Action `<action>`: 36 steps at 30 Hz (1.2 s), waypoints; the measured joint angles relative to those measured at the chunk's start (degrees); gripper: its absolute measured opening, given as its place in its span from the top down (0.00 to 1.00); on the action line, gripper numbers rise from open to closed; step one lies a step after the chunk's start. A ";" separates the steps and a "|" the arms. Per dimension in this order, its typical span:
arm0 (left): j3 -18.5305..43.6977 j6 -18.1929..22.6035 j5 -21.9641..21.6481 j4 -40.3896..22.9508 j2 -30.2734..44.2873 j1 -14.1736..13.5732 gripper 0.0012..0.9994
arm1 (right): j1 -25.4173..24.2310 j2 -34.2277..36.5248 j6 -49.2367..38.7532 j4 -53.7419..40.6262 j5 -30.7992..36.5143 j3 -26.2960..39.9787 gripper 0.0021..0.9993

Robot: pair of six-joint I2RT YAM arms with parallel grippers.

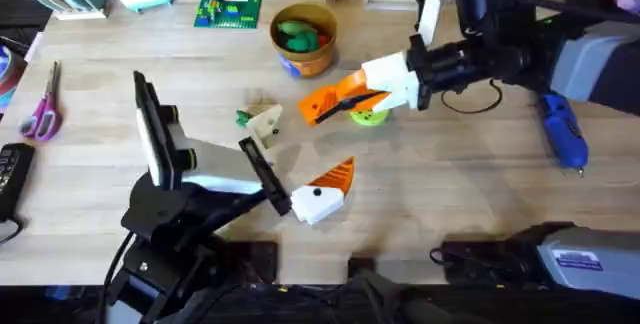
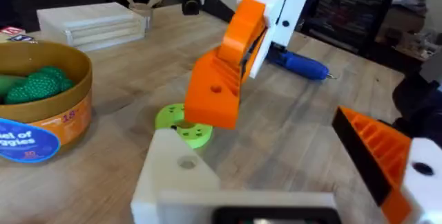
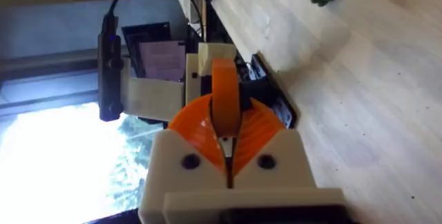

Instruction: Pick up the gripper from the table and insert it into the empty holder that is missing its gripper. Then pick up a screw, insert it into the mounting hole, and use the screwdriver to tighten it. Finally, clean up the table by picking up the vegetable and placing it into the bucket.

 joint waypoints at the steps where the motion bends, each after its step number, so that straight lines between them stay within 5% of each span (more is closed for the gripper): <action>1: -0.02 0.02 0.00 0.02 0.00 0.00 0.01 | 0.77 0.33 0.14 0.09 -0.56 0.00 0.99; 25: -0.01 0.02 -0.33 0.00 0.01 0.02 0.01 | 6.46 6.06 7.39 10.32 -2.97 0.00 0.99; 36: 0.00 -0.43 -4.59 -0.11 0.55 0.71 0.01 | 10.01 8.06 17.27 19.24 2.43 0.00 0.99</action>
